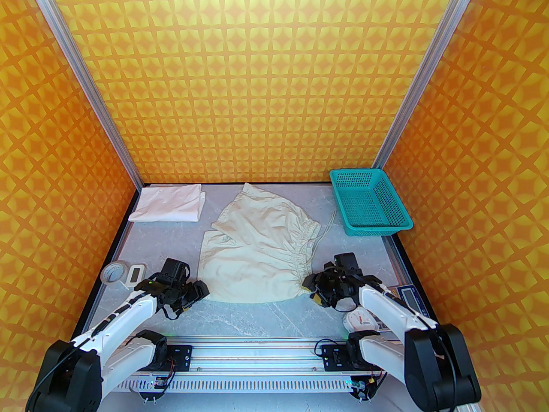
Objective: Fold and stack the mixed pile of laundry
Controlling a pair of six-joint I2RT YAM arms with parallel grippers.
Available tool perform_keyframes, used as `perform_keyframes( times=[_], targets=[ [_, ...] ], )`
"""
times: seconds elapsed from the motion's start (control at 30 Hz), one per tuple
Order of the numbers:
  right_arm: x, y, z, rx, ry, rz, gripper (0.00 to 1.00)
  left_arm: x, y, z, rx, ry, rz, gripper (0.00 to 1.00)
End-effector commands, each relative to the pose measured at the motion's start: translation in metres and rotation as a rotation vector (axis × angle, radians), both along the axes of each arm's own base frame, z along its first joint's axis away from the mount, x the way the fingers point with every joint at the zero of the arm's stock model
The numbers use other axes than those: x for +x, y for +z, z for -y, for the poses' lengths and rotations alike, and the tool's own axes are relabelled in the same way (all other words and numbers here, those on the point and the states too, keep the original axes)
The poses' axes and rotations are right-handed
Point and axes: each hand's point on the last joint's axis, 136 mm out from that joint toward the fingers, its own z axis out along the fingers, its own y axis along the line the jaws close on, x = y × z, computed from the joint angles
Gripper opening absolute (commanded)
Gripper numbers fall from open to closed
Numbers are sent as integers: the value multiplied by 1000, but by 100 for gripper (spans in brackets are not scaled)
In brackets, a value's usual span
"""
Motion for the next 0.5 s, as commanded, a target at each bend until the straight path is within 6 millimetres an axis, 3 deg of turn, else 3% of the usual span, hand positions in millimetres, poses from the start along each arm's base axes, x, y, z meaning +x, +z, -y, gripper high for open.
perform_keyframes(
  times=[0.0, 0.2, 0.47],
  targets=[
    [13, 0, 1, 3, -24, 38, 47, 34, 8, 31, -120, -43, 123, 61],
    [14, -1, 1, 2, -23, 37, 42, 43, 19, 47, -148, -75, 131, 53],
    [10, 1, 2, -7, -14, 33, 42, 19, 28, 27, -60, -73, 103, 50]
  ],
)
